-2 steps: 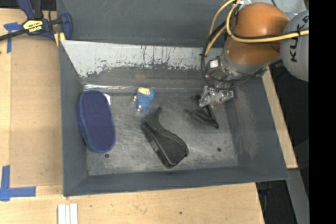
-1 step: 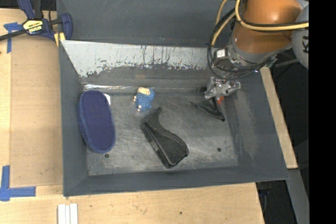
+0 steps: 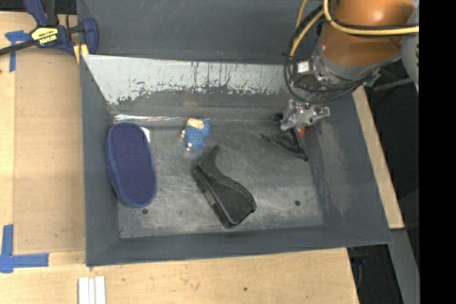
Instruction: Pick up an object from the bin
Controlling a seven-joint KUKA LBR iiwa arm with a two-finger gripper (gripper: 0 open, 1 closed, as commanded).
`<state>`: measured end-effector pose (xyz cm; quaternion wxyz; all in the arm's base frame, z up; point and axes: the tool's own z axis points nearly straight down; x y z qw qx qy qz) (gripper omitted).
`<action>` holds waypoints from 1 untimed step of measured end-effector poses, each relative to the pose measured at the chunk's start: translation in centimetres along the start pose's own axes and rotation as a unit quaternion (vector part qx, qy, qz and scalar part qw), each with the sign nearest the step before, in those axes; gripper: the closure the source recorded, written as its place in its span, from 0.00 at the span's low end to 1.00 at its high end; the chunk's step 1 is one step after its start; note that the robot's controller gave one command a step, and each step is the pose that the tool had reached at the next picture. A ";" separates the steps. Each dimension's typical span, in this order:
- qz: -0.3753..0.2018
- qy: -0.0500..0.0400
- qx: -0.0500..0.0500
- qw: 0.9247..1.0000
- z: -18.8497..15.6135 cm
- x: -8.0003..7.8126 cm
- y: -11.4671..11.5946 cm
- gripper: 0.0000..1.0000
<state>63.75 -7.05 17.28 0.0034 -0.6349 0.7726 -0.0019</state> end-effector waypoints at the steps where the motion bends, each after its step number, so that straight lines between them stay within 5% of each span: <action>1: 0.002 0.000 0.000 1.000 -2.3 -0.1 -0.2 1.00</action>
Offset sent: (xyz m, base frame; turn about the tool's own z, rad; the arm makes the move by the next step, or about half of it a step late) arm 0.0002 0.0001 0.0213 0.0000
